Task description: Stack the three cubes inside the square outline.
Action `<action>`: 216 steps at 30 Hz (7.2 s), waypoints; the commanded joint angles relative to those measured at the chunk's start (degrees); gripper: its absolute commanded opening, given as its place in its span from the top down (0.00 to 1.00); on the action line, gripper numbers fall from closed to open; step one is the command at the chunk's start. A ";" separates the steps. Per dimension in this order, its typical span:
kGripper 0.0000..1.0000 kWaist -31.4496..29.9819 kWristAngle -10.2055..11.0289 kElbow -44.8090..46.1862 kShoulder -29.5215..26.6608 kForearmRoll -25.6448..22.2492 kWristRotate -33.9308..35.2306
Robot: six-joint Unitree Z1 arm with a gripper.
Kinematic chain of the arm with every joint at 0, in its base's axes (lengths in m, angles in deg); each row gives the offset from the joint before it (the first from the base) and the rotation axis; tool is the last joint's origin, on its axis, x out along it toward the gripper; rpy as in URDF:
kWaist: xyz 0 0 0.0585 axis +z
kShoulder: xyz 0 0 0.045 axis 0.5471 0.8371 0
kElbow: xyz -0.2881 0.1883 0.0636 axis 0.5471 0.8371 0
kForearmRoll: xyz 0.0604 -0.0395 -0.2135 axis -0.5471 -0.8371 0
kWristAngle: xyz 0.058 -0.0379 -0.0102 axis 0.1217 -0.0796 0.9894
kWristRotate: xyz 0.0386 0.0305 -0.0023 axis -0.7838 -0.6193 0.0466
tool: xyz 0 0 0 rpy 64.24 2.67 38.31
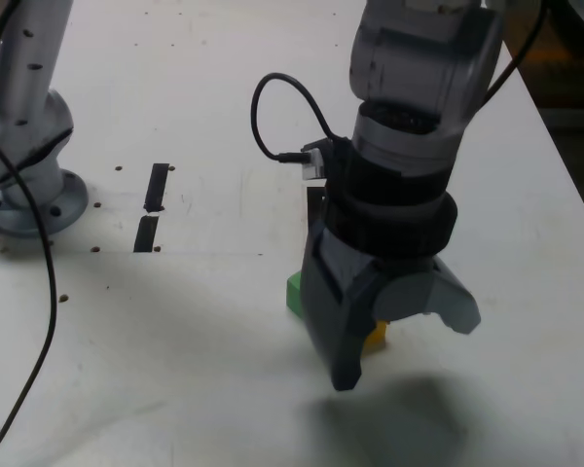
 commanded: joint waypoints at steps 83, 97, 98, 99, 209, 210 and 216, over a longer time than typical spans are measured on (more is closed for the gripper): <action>0.49 2.78 6.09 14.69 1.25 12.94 -1.34; 0.74 1.27 7.32 9.84 0.54 9.69 -0.45; 0.74 1.07 7.71 8.70 0.31 8.48 -0.25; 0.74 0.88 8.21 7.44 0.06 7.15 -0.08; 0.13 22.32 16.44 16.95 -16.41 0.46 -43.82; 0.12 21.87 16.70 16.78 -17.13 -0.02 -43.24; 0.07 16.67 19.02 15.37 -20.97 -2.80 -37.43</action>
